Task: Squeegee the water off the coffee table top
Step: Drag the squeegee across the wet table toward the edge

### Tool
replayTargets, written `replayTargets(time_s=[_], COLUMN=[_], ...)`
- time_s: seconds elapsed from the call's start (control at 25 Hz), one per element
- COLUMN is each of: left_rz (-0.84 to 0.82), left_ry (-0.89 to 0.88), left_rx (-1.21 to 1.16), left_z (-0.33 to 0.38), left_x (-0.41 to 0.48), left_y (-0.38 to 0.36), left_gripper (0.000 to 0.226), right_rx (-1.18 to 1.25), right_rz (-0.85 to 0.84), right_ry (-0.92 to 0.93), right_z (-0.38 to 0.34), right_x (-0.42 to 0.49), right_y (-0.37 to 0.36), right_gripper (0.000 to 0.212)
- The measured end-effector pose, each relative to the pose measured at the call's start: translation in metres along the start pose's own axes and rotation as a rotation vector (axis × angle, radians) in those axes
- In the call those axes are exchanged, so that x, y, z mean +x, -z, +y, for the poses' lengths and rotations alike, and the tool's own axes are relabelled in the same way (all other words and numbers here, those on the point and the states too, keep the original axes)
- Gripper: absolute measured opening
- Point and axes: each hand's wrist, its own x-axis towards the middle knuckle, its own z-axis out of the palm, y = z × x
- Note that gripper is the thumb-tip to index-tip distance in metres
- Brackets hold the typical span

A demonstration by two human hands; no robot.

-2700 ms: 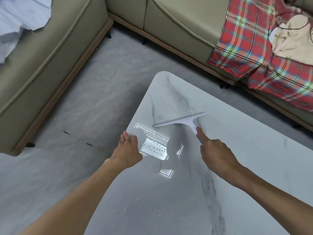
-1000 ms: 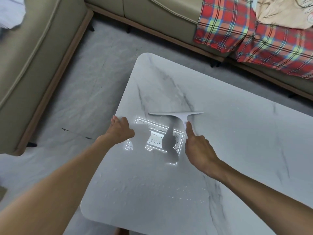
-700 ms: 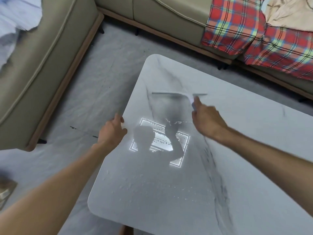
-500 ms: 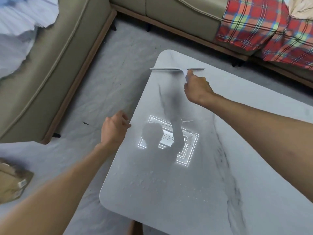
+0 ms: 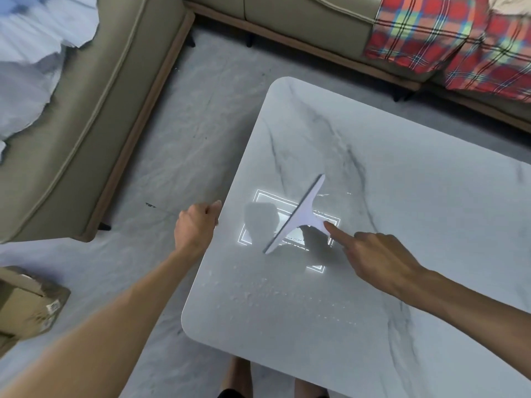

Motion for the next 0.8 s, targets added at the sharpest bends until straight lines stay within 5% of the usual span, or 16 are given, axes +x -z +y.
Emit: replayTargets(time_s=[0.08,0.24,0.36,0.48,0.8], left_rz=[0.015,0.038,0.019,-0.064,-0.377], left_ry=[0.048,0.086,0.037,0.007,-0.071], left_rx=[-0.035,-0.075,-0.049,-0.012,0.145], left_z=[-0.003,-0.018,-0.024,-0.02,0.02], left_x=[-0.003,-0.006,-0.014,-0.025,-0.055], left_y=[0.004,0.007,0.001,-0.014,-0.062], left_gripper=[0.054,0.023,0.037,0.046,0.025], right_rx=[-0.047,0.127,0.135,0.091,0.158], right_rz=[0.061,0.072,0.072,0.104,0.031], right_ry=[0.065,0.277,0.316,0.241,-0.119], right_z=[-0.004,-0.064,-0.096,-0.066,0.033], right_x=[0.001,0.051,0.078,0.069,-0.03], right_y=[0.012,0.025,0.019,0.006,-0.039], right_gripper=[0.077,0.061,0.058,0.065,0.072])
